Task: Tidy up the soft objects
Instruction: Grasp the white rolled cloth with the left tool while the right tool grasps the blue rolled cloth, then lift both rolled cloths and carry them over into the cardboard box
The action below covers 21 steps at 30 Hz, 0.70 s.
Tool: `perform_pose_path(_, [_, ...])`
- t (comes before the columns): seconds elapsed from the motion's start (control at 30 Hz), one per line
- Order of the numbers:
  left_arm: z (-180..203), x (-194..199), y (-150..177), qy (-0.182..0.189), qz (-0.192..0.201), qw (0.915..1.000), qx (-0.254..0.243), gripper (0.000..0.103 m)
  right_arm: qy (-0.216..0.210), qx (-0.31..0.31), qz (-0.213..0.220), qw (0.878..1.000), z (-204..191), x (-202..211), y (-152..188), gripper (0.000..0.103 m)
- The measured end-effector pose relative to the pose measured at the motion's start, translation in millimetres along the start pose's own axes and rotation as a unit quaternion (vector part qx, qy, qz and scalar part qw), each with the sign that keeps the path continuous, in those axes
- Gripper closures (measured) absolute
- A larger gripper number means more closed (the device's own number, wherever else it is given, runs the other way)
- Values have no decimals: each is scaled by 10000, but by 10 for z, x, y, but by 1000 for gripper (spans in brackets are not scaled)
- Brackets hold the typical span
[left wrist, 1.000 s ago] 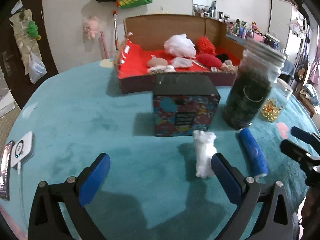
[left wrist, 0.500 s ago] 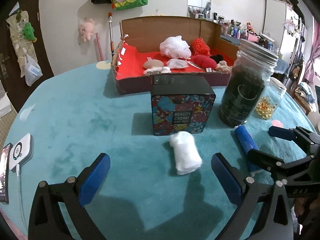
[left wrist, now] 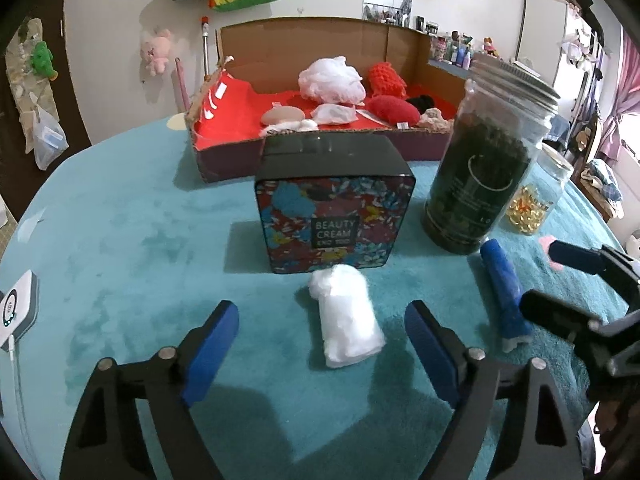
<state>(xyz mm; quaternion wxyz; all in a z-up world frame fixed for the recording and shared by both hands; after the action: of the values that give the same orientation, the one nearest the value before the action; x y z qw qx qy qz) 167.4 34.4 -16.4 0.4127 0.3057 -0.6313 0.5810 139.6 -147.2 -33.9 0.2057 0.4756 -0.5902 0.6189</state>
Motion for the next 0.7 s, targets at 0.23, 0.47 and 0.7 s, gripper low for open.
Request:
perform_pose_path(0.23, [41, 33, 0, 404, 67, 9991, 98, 86, -223, 364, -163, 9990, -276, -158, 7, 62])
perform_pose_path(0.47, [354, 237, 19, 820, 283, 9958, -277, 86, -222, 515, 309, 9979, -285, 128, 37, 79])
perform_pose_path(0.7, [551, 216, 18, 946, 241, 9943, -431, 86, -203, 508, 419, 9976, -212, 250, 58, 81])
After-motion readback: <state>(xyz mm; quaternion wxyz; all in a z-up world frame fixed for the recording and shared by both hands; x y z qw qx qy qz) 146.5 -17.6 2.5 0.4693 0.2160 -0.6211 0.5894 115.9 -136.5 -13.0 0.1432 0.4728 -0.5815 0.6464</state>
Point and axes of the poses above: each gripper's, at about its wrist camera, not at the fingertips, and x roughly against the way its jaws point, z to its right, y to its underside, the point moved 6 cm from there along -x, roughly the way its jaws point, and after that the axes turned 12 degrees about -z, right-handed, at the moved point
